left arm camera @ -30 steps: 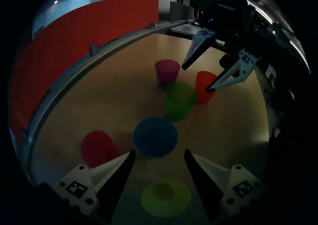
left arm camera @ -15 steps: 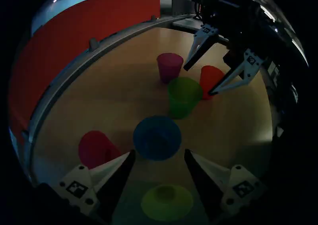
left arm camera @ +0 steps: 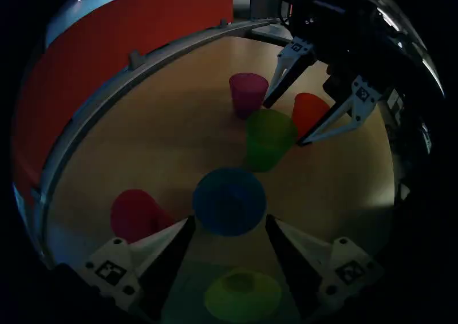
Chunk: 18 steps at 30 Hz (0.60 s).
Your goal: Pour water
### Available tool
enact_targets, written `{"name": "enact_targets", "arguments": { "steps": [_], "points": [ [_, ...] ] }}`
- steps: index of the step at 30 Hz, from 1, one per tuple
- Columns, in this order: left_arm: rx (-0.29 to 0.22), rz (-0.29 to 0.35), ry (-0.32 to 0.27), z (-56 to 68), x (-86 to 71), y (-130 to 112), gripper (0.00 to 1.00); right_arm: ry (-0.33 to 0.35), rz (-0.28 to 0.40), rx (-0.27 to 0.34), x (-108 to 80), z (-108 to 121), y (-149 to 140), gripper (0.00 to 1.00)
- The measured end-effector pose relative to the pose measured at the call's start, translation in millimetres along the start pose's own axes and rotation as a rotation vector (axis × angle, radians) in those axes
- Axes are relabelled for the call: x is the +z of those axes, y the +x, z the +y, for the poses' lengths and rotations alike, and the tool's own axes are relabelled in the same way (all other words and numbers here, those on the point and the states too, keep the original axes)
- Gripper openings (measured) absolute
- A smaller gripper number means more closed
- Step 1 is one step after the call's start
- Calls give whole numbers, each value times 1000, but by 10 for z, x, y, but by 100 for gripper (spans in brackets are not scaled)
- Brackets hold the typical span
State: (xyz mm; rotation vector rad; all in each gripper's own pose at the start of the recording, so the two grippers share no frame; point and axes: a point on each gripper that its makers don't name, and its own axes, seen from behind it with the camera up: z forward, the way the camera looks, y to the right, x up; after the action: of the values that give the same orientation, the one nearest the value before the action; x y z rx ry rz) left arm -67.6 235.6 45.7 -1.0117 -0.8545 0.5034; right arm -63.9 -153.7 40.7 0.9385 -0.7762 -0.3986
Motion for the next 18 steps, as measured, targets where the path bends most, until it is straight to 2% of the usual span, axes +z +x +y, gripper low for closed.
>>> {"name": "enact_targets", "arguments": {
  "steps": [18],
  "points": [
    [-22,-7,5,6,109,31,89,-2,-48,-1,96,-31,-17,100]
  ]
}}
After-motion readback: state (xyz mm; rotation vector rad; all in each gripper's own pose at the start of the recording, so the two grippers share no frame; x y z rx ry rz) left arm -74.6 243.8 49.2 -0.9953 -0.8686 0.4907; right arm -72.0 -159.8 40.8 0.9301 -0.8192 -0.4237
